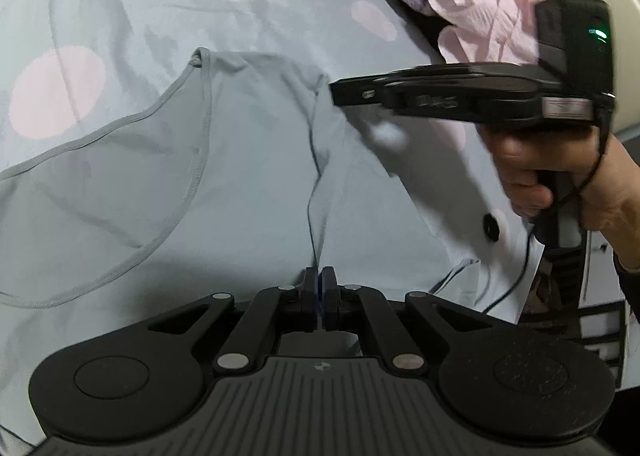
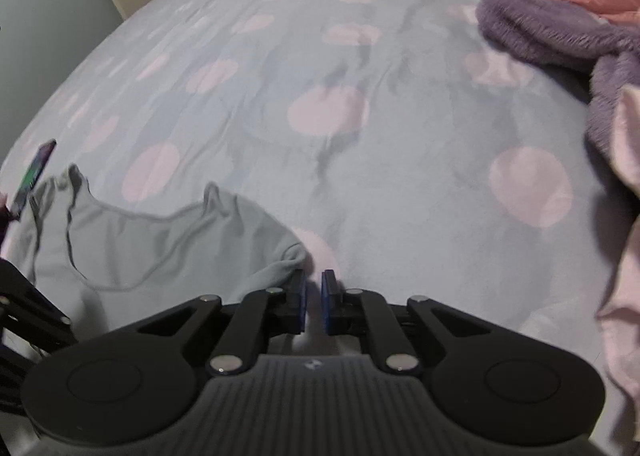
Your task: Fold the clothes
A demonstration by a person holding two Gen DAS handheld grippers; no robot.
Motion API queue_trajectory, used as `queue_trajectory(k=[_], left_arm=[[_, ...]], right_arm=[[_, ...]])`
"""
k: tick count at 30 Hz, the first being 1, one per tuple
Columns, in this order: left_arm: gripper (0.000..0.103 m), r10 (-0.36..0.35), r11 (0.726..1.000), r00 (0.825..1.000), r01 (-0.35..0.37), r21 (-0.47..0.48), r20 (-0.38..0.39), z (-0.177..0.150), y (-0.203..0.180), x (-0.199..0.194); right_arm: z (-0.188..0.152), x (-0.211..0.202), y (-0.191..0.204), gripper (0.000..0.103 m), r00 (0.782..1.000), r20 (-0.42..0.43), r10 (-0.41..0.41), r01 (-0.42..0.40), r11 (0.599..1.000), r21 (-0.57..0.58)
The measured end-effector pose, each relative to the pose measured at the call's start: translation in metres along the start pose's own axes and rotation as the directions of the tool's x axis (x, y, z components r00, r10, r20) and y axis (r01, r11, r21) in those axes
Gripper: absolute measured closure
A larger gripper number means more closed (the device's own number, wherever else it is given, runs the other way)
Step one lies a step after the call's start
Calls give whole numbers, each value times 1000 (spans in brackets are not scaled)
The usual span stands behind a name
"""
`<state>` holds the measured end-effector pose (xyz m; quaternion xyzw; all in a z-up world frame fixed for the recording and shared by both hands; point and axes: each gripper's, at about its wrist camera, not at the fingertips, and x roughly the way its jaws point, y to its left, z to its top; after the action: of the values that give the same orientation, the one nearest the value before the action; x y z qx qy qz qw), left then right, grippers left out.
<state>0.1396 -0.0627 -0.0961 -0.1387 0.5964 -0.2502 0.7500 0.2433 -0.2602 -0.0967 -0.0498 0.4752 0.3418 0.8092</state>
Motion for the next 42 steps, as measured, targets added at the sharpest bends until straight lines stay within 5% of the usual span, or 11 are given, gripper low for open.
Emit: queue_trajectory(k=[4,8,14,19,23,28,32,36,42], left_arm=[[102,-43,998,998,45,-41,53,2,9,-10],[102,-61,998,995,62,-14,81,2,6,-19],[102,-22,997,997,16,73,79,-5,-4,-38],[92,84,991,994,-92,102,75,-23,23,-93],[91,168,985,979,-171,12,112,-43,60,-136],[91,264,960,952,-243,-138,158,-69,108,-184],[91,334,929,925,-290,-229,182,-86,139,-213],[70,369,922,908,-331,-202,197,-86,146,-207],[67,401,913,887,-369,-172,228,-83,155,-202]], right_arm=[[3,-18,0,90,992,28,120,-120,993,-13],[-4,-2,19,90,992,-31,122,-124,989,-77],[-13,14,33,89,998,-28,59,-62,991,-120],[-9,-20,35,88,993,3,117,-115,983,-145],[-30,-35,55,87,972,-94,216,-233,946,-225],[-68,-12,82,86,958,-221,184,-240,936,-258],[-65,-16,106,84,968,-221,115,-192,911,-365],[-44,-33,131,79,992,-120,37,-92,865,-494],[-16,-2,189,72,962,-140,234,-270,886,-377]])
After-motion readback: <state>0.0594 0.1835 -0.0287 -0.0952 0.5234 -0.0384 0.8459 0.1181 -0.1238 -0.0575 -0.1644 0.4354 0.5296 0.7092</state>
